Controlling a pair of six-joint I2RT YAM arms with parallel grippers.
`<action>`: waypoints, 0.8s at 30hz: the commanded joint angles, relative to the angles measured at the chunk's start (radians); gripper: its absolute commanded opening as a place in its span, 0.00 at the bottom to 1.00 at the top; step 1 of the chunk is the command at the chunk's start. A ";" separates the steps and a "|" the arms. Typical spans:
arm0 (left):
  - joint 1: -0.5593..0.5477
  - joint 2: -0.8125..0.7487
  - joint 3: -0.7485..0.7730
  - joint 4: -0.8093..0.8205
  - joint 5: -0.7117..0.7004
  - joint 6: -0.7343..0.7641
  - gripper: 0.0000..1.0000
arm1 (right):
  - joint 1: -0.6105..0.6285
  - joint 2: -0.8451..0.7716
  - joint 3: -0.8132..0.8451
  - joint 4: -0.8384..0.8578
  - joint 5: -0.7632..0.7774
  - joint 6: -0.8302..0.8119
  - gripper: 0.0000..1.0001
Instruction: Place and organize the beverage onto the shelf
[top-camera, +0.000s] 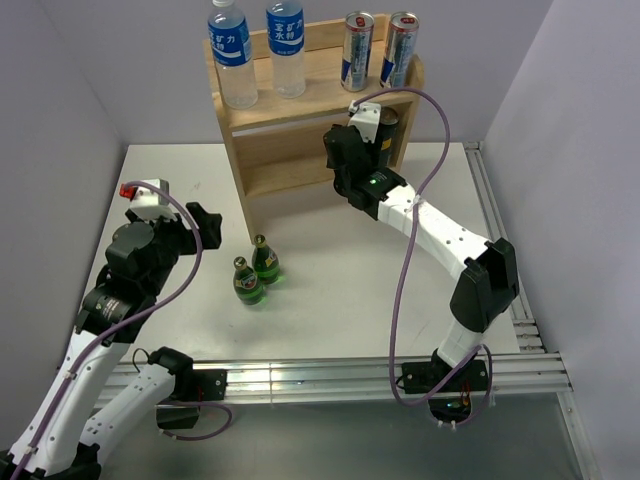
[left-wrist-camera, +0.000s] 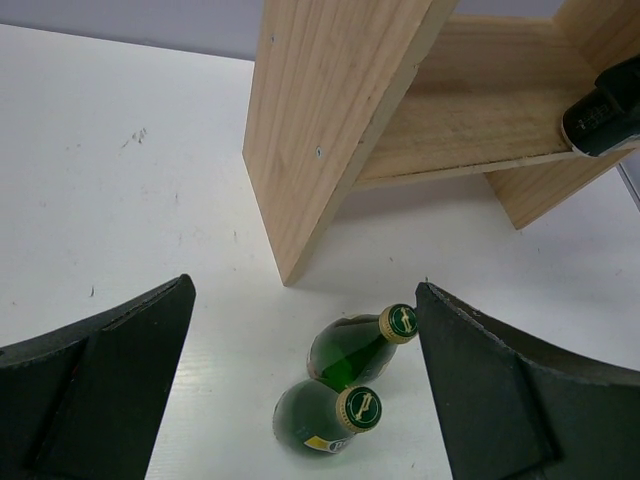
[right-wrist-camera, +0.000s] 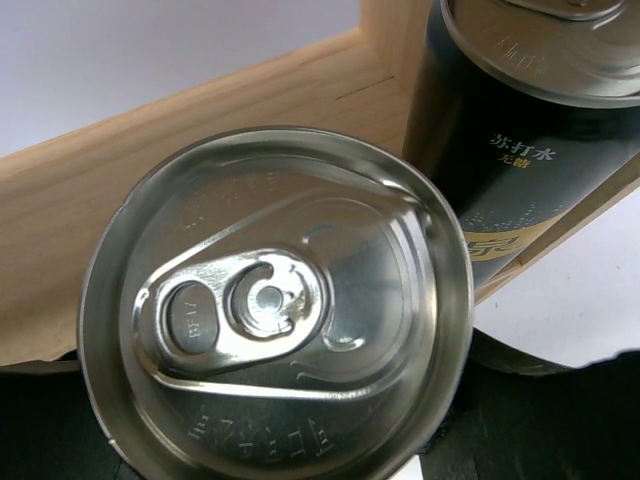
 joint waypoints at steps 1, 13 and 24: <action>-0.007 -0.010 0.033 0.010 -0.013 0.027 0.99 | -0.012 -0.013 0.031 0.140 0.036 0.005 0.00; -0.022 -0.009 0.021 0.006 -0.025 0.037 0.99 | -0.012 0.006 -0.014 0.197 0.099 0.036 0.00; -0.022 -0.007 0.029 -0.002 -0.037 0.044 0.99 | -0.012 0.023 -0.023 0.154 0.093 0.091 0.84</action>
